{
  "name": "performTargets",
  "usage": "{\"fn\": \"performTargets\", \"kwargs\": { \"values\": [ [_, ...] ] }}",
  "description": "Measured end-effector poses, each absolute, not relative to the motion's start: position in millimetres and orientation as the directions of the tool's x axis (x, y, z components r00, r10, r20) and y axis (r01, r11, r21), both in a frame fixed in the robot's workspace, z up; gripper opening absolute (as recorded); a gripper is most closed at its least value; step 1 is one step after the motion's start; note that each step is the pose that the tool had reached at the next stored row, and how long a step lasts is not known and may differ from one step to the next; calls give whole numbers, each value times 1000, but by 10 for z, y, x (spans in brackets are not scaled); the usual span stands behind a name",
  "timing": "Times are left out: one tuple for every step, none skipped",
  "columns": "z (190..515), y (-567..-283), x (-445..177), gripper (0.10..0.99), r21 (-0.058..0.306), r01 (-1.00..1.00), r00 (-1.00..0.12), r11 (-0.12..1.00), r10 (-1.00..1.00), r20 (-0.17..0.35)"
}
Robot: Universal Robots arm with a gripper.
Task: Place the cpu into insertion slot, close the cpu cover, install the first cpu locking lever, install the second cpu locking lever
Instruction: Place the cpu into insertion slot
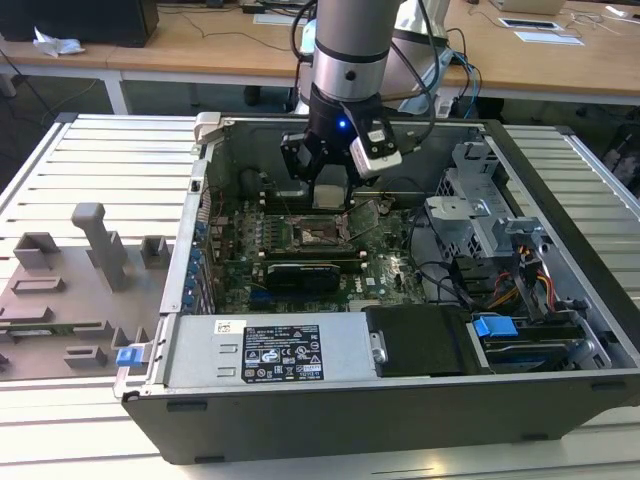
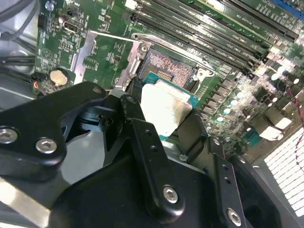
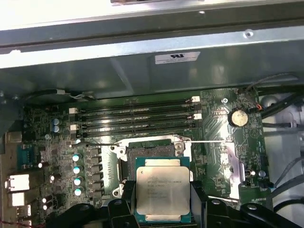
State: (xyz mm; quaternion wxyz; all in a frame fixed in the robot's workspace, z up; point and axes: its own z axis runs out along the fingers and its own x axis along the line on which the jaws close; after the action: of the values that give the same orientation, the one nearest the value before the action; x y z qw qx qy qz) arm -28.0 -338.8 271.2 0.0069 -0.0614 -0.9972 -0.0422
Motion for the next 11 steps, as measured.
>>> {"fn": "performTargets", "kwargs": {
  "values": [
    [2712, -3388, -280, 541, 83, 142, -990, 986, 140, 19],
    [2712, -3388, -280, 541, 83, 153, -988, 985, 152, 19],
    [2712, -3388, -280, 541, 83, 165, -986, 983, 164, 19],
    [2712, -3388, -280, 541, 82, 186, -983, 979, 185, 19],
    [2711, -3388, -280, 541, 82, 209, -978, 974, 208, 19],
    [2711, -3388, -280, 541, 82, 231, -973, 970, 230, 19],
    [2711, -3388, -280, 541, 82, 241, -970, 967, 241, 19],
    [2711, -3388, -280, 541, 82, 252, -968, 964, 252, 19],
    [2710, -3388, -280, 541, 82, 271, -963, 959, 271, 19],
    [2710, -3388, -280, 541, 82, 290, -957, 954, 289, 19],
    [2709, -3388, -280, 541, 82, 304, -953, 949, 304, 19]
  ]
}}
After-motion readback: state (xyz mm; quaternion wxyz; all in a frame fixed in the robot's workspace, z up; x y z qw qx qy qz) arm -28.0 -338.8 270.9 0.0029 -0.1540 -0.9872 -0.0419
